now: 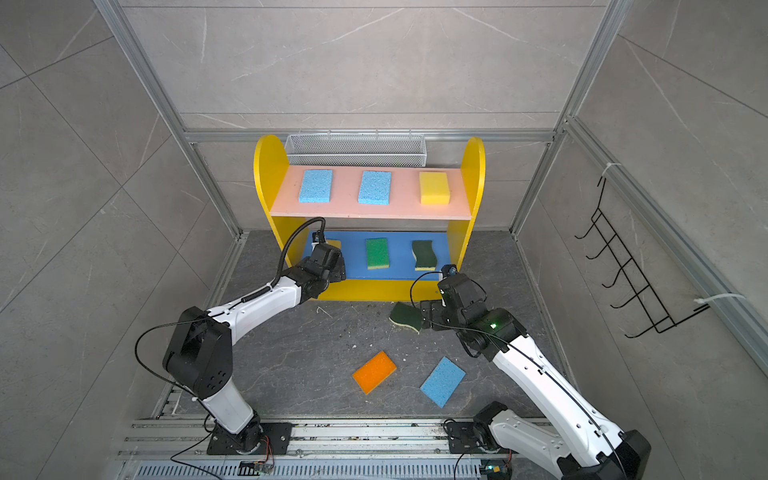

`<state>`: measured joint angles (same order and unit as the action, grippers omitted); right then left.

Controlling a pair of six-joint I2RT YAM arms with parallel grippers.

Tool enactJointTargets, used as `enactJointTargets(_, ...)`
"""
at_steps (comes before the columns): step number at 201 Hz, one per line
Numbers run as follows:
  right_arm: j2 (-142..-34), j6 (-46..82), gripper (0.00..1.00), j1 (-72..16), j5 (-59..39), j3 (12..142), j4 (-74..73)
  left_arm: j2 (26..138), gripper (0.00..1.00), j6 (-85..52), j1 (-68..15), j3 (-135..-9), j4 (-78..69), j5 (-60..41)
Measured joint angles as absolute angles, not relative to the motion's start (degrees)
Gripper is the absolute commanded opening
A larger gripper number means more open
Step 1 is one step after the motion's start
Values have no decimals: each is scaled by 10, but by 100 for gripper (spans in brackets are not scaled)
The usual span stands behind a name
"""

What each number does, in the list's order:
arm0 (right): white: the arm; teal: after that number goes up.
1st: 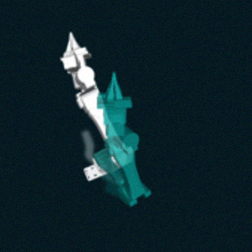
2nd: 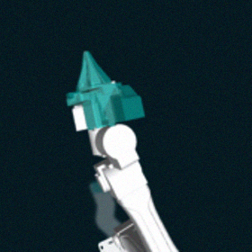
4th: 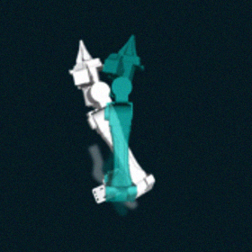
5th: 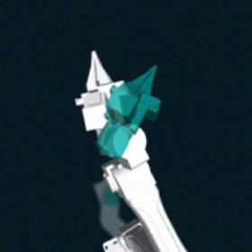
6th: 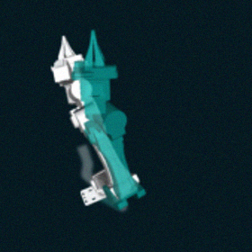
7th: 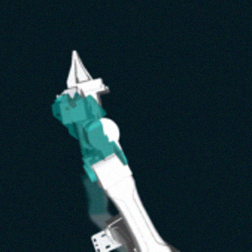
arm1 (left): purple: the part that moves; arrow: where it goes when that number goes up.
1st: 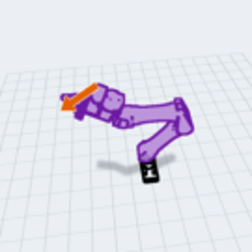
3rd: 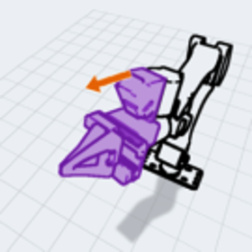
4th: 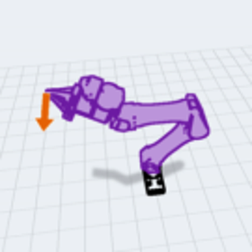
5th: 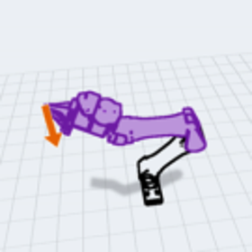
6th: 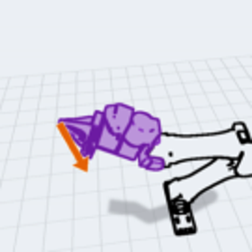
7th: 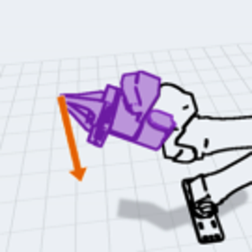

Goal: Place and organize the cleaning sponges onto the shelf
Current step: 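Lower the yellow sponge onto the blue shelf and open the left gripper, then withdraw the left gripper from the shelf while the right gripper lowers to the dark-green sponge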

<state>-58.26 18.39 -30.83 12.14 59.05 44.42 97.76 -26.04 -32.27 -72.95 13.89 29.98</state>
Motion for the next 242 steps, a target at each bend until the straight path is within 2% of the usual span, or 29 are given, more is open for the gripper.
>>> enactJointTargets(86,-564,189,99,-308,119,589,455,880,90,-275,-345,-644,156,299)
enactJointTargets(132,-555,201,99,-308,117,569,455,751,89,-285,-371,-569,206,297)
enactJointTargets(175,-542,223,100,-308,117,539,456,602,88,-297,-372,-536,315,293)
enactJointTargets(242,-544,238,99,-308,117,534,463,507,82,-331,-372,-468,385,255)
